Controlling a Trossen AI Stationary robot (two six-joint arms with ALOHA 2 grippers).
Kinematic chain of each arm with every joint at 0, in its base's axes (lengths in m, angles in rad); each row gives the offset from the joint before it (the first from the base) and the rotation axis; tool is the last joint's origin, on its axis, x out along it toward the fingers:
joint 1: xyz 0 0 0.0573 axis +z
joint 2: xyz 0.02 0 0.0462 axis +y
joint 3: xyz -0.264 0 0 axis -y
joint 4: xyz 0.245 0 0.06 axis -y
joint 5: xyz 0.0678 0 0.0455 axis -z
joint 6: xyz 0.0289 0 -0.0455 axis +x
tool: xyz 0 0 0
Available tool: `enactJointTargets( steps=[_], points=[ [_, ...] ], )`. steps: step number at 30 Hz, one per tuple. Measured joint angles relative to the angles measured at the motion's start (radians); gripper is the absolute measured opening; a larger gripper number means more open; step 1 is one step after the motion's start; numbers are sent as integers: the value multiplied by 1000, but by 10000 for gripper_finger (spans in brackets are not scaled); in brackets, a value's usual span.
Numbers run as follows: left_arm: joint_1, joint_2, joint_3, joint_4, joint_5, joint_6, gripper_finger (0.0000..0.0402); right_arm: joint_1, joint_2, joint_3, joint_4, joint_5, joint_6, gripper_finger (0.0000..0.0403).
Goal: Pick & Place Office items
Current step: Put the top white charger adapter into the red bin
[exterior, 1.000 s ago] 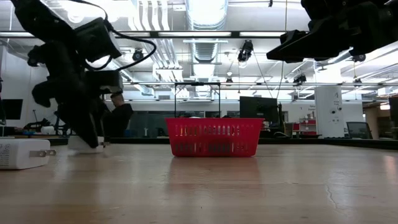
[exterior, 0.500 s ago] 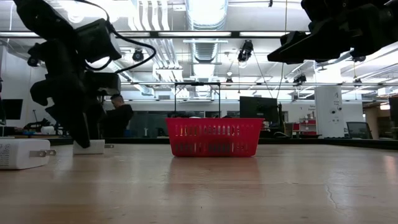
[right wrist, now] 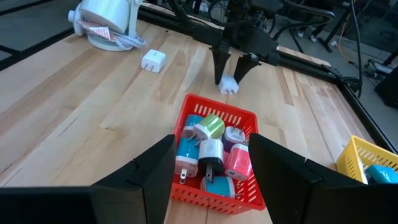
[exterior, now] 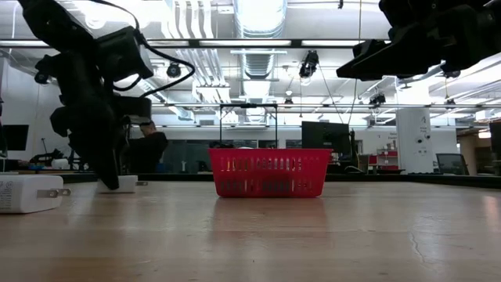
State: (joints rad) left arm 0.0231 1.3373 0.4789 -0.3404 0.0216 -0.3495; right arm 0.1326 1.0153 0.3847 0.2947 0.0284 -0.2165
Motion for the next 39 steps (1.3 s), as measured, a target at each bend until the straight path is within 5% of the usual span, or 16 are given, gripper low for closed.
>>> enactJointTargets(
  steps=[2,15,39],
  points=[
    [-1,8,3,3,-3,-3,153,0,0,0,0,0,0,201],
    [-63,14,1,55,-159,84,152,0,0,0,-3,1,0,201],
    [-74,9,-147,664,-292,216,152,0,0,-15,11,9,1,201]
  ],
)
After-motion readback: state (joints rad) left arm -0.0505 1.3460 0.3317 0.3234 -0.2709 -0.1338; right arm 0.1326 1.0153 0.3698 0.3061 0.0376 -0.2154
